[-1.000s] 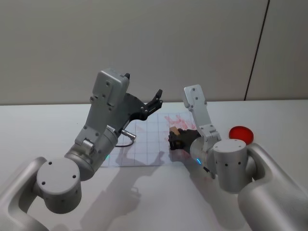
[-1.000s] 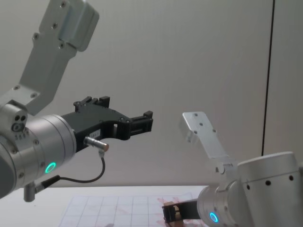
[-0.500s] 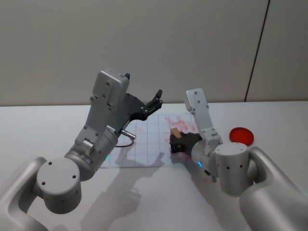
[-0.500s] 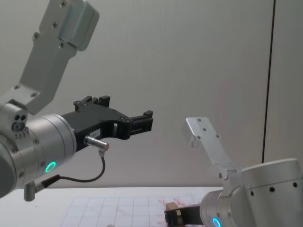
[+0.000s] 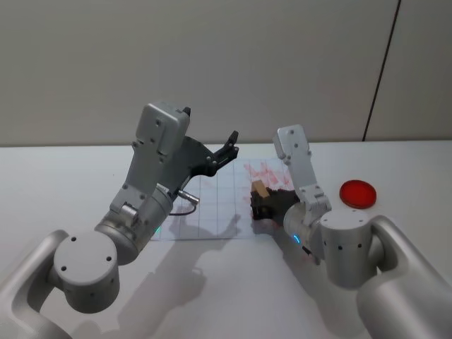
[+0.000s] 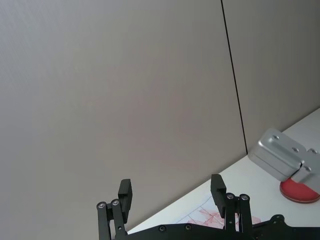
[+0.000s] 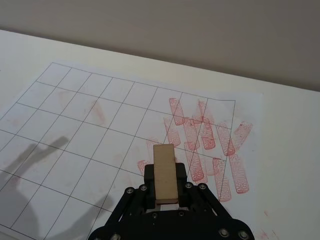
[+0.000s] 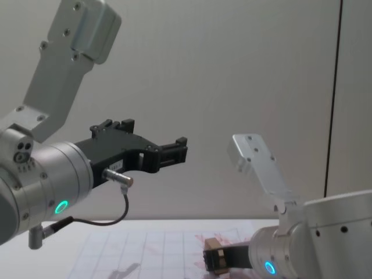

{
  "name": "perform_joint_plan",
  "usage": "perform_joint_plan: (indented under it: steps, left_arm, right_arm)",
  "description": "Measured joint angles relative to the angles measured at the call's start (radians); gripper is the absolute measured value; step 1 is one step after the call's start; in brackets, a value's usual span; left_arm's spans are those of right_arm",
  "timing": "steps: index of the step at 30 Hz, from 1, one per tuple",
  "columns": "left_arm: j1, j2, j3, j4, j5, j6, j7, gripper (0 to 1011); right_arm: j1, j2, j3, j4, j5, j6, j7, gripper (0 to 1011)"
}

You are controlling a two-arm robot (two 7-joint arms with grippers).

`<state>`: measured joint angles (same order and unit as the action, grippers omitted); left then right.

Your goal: Use the one hand to pick up the stamp and affix it onto the A4 paper.

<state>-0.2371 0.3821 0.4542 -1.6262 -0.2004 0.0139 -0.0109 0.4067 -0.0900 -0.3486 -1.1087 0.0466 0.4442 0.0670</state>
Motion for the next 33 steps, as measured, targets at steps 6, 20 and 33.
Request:
perform_joint_plan:
  steps: [6, 20, 33]
  left_arm:
    - [0.0, 0.0, 0.0, 0.0, 0.0, 0.0, 0.0, 1002]
    - [0.0, 0.0, 0.0, 0.0, 0.0, 0.0, 0.0, 1001]
    - [0.0, 0.0, 0.0, 0.0, 0.0, 0.0, 0.0, 1001]
  right_arm:
    - [-0.01, 0.003, -0.001, -0.076, 0.0, -0.003, -0.005, 216]
    - [-0.038, 0.018, 0.026, -0.295, 0.019, 0.028, -0.103, 216]
    - [-0.085, 0.062, 0.079, -0.396, 0.042, 0.091, -0.194, 216]
